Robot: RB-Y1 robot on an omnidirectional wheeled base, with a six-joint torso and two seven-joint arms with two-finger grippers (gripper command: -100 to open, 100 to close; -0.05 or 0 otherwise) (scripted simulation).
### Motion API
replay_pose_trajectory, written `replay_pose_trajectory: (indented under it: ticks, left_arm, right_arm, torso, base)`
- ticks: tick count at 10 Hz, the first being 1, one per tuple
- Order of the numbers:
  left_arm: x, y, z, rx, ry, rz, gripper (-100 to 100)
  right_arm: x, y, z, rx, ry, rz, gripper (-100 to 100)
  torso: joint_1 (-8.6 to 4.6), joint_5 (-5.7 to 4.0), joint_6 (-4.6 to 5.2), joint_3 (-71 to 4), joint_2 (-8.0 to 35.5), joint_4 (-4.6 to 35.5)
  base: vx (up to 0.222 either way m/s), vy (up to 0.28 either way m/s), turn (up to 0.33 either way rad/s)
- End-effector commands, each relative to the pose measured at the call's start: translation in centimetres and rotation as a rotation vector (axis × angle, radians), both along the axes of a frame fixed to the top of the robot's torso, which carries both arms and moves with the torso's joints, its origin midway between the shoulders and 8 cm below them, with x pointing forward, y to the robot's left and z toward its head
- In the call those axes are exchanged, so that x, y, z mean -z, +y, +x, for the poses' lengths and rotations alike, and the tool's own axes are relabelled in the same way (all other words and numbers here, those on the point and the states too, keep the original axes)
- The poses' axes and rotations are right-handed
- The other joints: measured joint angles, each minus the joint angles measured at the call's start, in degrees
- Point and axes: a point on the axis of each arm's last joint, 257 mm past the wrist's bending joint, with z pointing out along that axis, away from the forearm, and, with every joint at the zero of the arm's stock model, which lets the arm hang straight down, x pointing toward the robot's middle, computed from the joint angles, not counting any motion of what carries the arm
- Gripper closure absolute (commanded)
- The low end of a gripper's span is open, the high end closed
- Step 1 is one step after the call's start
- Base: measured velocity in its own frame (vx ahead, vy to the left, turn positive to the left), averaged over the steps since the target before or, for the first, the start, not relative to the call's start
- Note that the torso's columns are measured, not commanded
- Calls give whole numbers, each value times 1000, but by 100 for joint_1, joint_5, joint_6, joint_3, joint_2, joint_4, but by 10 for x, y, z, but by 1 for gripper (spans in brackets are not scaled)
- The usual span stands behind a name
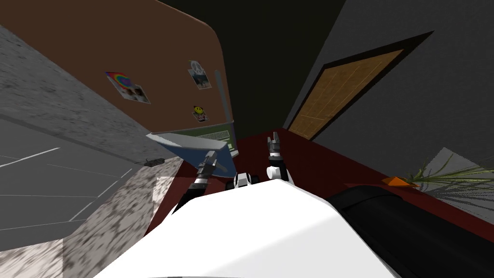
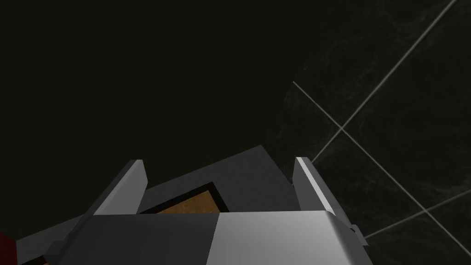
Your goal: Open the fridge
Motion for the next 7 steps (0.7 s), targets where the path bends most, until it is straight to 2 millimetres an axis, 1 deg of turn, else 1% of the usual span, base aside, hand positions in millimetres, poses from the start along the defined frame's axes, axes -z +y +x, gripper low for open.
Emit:
replay_pose_trajectory:
  ticks: [1, 3, 4, 5, 6, 7]
  left_arm:
    - [2, -6, -6, 29, 6, 3, 100]
    - [3, -21, -15, 78, 14, -1, 100]
    - [3, -21, -15, 78, 14, -1, 100]
    - [-3, -22, -13, 79, 0, -5, 100]
    - [-3, -29, -17, 104, 0, -5, 100]
    - [-2, -34, -21, 126, 1, -4, 100]
  right_arm:
    - [0, 0, 0, 0, 0, 0, 0]
    - [0, 0, 0, 0, 0, 0, 0]
    - [0, 0, 0, 0, 0, 0, 0]
    - [0, 0, 0, 0, 0, 0, 0]
    - [0, 0, 0, 0, 0, 0, 0]
    - [0, 0, 0, 0, 0, 0, 0]
  torso:
    - [-6, 4, 9, 15, 28, -3]
    - [8, 7, 5, 15, 21, -2]
    - [-2, 8, 11, 18, 29, -3]
    - [-31, 3, 10, 11, 9, -9]
    - [-69, -10, 16, -7, -18, -11]
    - [-42, -7, 22, 4, 11, -7]
  base:
    - [-220, 218, -63]
    - [-219, 248, -125]
    - [-180, 185, -55]
    - [-79, 66, -8]
    - [-104, 142, -107]
    - [-140, 222, -192]
